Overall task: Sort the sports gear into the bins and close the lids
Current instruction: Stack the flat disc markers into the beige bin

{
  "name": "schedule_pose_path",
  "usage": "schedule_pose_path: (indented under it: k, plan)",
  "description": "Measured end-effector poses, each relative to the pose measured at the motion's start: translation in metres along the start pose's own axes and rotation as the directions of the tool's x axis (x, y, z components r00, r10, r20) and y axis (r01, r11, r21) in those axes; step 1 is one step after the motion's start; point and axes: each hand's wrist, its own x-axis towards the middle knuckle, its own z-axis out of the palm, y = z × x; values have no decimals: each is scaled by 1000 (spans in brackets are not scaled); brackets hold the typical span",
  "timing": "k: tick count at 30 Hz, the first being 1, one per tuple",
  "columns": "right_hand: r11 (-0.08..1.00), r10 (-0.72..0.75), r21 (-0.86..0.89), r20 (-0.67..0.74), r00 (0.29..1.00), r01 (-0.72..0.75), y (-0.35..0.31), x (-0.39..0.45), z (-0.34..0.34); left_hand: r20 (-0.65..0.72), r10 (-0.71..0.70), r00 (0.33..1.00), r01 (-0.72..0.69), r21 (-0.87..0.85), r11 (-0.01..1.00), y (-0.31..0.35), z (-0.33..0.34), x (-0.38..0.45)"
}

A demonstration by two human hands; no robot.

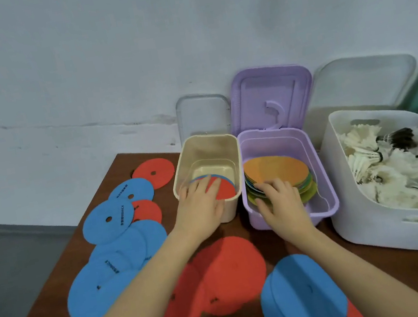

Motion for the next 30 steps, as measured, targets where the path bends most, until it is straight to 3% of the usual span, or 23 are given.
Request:
schedule_pose_path:
  k: [6, 10, 14, 21, 25, 30]
  plan:
    - [996, -23, 83, -38, 999, 26, 29, -78, -18, -3, -36, 999, 36, -80, 996, 53, 15, -59]
    - [993, 113, 15, 71, 991, -114, 51, -125, -13, 178, -107, 978, 127, -104, 986, 79, 37, -95]
    - [937, 348, -133, 310, 885, -323, 74, -152, -2, 359, -144, 922, 176, -59, 983, 94, 63, -121]
    - [834, 549, -301, 385, 742, -462, 91, -174, 21, 636, -94, 766, 173, -64, 983, 109, 102, -150]
    - [816, 578, -245, 337, 743, -524, 93, -178, 26, 673, -72, 736, 154, -63, 986, 111, 112, -159]
    - [806, 588, -190, 362, 724, -560, 94, -178, 26, 642, -70, 764, 140, -59, 988, 107, 118, -164]
